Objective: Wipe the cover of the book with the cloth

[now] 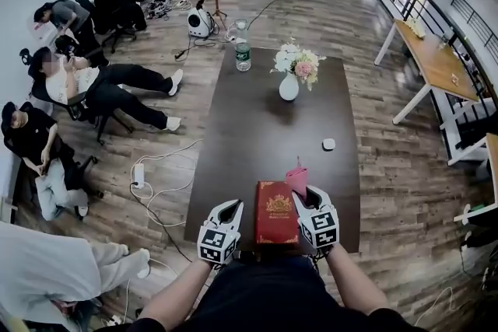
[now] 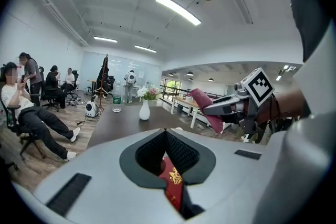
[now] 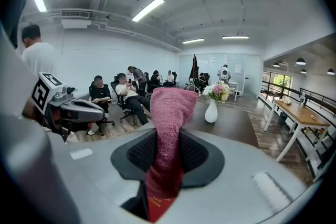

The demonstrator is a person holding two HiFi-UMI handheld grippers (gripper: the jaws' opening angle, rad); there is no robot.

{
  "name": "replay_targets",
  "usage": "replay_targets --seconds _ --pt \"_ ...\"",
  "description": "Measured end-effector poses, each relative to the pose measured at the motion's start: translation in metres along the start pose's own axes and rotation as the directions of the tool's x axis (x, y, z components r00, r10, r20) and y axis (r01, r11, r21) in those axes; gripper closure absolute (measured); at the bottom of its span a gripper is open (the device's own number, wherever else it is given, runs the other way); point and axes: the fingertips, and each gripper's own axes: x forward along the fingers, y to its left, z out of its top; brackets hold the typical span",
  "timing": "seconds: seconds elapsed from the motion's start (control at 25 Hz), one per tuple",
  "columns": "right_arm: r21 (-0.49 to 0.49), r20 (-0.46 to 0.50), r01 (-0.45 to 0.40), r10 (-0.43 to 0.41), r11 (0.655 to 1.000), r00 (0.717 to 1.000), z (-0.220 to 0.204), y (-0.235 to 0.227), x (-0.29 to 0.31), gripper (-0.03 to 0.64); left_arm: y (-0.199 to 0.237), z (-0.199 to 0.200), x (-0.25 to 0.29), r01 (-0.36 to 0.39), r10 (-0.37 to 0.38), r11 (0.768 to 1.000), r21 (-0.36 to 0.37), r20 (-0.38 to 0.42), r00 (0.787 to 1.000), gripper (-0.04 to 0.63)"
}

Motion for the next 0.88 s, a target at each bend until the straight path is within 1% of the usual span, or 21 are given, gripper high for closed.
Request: replay_targets --seconds 0.2,0.44,0.56,0.68,0.88 --pt "0.007 -0.007 -0.058 0.058 0.998 0.998 -0.015 -0.014 0.012 0.500 -0.005 -0.011 0.006 -0.062 0.062 0.998 -0.017 -0.030 0.998 0.600" --pt "0.007 -0.033 -0.149 0.149 0.989 0.988 -0.043 -0.025 0.031 0.500 -0.027 -0.030 0.016 -0.091 0.091 0.996 0.011 -0.077 0.993 0.600" --pt "0.009 -0.058 -0.190 0.190 0.982 0.980 -0.054 -0.026 0.045 0.500 -0.034 -0.045 0.023 -0.093 0.093 0.996 0.009 -0.124 0.988 0.600" --pt "-0.010 -0.086 -0.229 0.227 0.973 0.970 -0.061 -0.024 0.062 0.500 -0.037 -0.065 0.036 -0.080 0.080 0.997 0.006 -0.172 0.982 0.600" --pt "-0.036 -0.135 -0.304 0.297 0.952 0.945 -0.076 -0.010 0.088 0.500 -0.043 -0.106 0.053 -0.041 0.038 0.999 -0.004 -0.273 0.961 0.600"
